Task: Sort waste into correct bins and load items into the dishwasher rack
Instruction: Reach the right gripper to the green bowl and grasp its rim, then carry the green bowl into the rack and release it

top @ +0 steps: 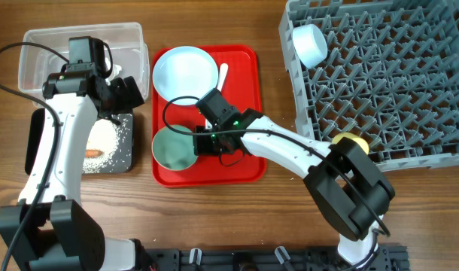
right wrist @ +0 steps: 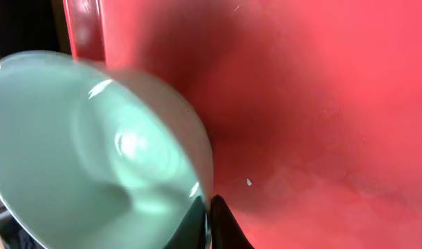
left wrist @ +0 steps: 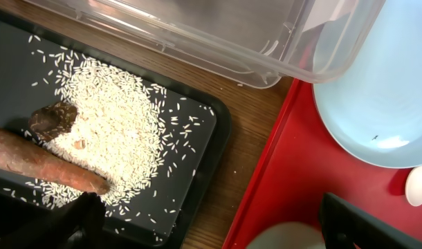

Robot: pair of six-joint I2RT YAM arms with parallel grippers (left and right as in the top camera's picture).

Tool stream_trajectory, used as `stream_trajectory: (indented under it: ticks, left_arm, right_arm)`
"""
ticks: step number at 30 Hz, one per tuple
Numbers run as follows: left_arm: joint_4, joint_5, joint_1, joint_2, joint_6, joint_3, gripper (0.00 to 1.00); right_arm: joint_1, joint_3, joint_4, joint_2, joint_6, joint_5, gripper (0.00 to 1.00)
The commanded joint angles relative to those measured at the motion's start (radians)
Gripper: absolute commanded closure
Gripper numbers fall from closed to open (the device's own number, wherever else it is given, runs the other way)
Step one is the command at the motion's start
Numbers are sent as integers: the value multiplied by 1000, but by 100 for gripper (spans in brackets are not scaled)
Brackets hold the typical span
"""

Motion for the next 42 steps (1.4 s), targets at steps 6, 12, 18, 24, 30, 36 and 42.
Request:
stream_trajectory:
  ticks: [6, 12, 18, 24, 30, 36, 42]
  left_arm:
    - [3, -10, 5, -22, 2, 18, 0]
    - [3, -10, 5, -22, 1, 18, 0]
    - [3, -10, 5, -22, 2, 18, 0]
    - [3, -10, 5, -22, 1, 18, 0]
    - [3, -10, 5, -22, 1, 18, 0]
    - [3, -10, 5, -22, 2, 18, 0]
    - [3, -10, 5, -22, 1, 18, 0]
  right_arm:
    - [-37, 49, -60, 9, -89, -31, 96]
    - [-143, 93, -174, -92, -139, 130, 96]
    - [-285, 128, -364, -270, -195, 486, 96]
    - [-436, 136, -459, -465, -214, 848, 96]
    - [-504, 136, -460, -555, -263, 1119, 96]
    - [-504, 135, -473, -486, -483, 1384, 96]
    - [-501, 135, -457, -366, -711, 1391, 96]
